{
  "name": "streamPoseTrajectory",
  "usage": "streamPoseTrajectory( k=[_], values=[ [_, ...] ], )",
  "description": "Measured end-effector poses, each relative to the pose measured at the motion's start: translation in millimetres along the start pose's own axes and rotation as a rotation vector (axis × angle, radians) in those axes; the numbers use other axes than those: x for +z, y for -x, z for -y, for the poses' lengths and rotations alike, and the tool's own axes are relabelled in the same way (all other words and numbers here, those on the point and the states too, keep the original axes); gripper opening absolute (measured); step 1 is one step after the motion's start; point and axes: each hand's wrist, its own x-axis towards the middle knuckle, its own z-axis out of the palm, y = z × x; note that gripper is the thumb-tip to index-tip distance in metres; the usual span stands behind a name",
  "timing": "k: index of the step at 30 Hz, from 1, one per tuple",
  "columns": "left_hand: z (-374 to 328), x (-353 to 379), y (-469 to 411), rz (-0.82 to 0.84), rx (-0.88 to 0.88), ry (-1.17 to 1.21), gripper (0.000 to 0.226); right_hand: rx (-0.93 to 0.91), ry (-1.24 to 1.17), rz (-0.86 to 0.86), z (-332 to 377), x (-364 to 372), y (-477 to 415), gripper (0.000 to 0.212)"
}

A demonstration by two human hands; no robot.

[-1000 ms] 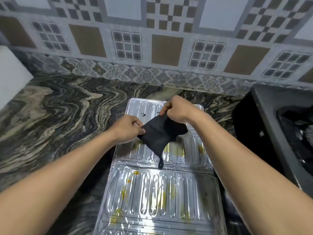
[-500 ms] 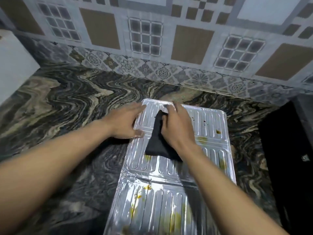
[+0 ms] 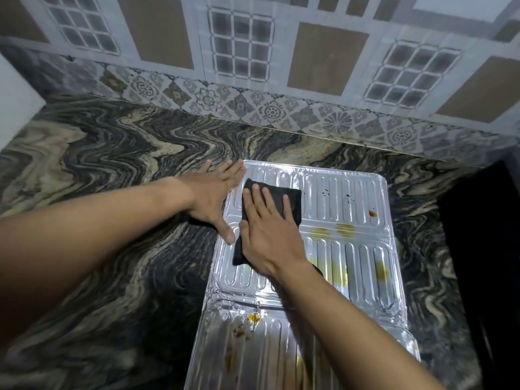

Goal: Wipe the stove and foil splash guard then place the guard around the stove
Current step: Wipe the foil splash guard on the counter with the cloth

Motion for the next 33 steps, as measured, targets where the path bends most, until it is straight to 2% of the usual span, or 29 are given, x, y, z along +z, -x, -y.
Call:
streamPoseTrajectory(
  k=[6, 14, 22, 33],
  values=[
    [-1.2, -2.9, 1.1, 0.024, -0.004, -0.006, 0.162, 0.02, -0.018, 0.008, -16.5, -5.7, -23.2, 0.062],
    [-5.4, -7.2, 4.8, 0.06, -0.029, -0.009, 0.162, 0.213, 0.045, 0.051, -50.5, -14.7, -30.6, 0.061],
    [-4.8, -8.0, 6.6, 0.069, -0.023, -0.013, 0.162, 0.278, 0.054, 0.05, -91.7, -23.8, -15.3, 0.059],
    [-10.5, -12.4, 9.4, 0.08, -0.026, -0.021, 0.165, 0.505, 0.005, 0.047, -135.8, -32.3, 31.0, 0.061]
  ],
)
